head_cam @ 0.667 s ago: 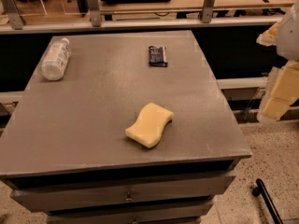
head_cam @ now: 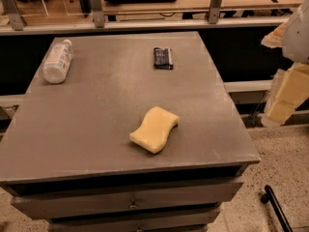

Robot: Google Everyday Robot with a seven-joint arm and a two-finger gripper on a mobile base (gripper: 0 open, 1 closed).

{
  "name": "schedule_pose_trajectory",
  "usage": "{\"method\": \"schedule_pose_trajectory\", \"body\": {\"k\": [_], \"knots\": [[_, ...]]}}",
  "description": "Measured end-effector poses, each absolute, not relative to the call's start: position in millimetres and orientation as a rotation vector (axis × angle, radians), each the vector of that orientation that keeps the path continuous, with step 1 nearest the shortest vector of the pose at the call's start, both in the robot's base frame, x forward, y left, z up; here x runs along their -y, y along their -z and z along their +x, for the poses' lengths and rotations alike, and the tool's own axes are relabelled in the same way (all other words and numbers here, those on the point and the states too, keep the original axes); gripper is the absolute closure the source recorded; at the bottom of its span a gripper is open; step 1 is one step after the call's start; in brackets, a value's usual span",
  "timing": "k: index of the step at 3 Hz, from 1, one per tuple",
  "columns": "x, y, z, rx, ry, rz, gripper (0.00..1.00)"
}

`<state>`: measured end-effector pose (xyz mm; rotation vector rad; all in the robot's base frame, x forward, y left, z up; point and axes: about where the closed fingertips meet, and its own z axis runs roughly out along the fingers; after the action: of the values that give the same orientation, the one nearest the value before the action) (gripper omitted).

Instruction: Move sponge near blue plastic bottle

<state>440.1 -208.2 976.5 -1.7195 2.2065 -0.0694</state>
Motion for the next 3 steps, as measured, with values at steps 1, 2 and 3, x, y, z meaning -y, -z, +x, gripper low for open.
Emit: {"method": "schedule_pose_trajectory", "body": {"k": [1,2,3], "knots": [[172,-962,438,-2.092,-0.051,-1.799,0.00],[113,-949,436,-1.908,-0.232,-1.898,0.00],[82,-938,437,-1.835,-0.342,-1.950,0.00]]}}
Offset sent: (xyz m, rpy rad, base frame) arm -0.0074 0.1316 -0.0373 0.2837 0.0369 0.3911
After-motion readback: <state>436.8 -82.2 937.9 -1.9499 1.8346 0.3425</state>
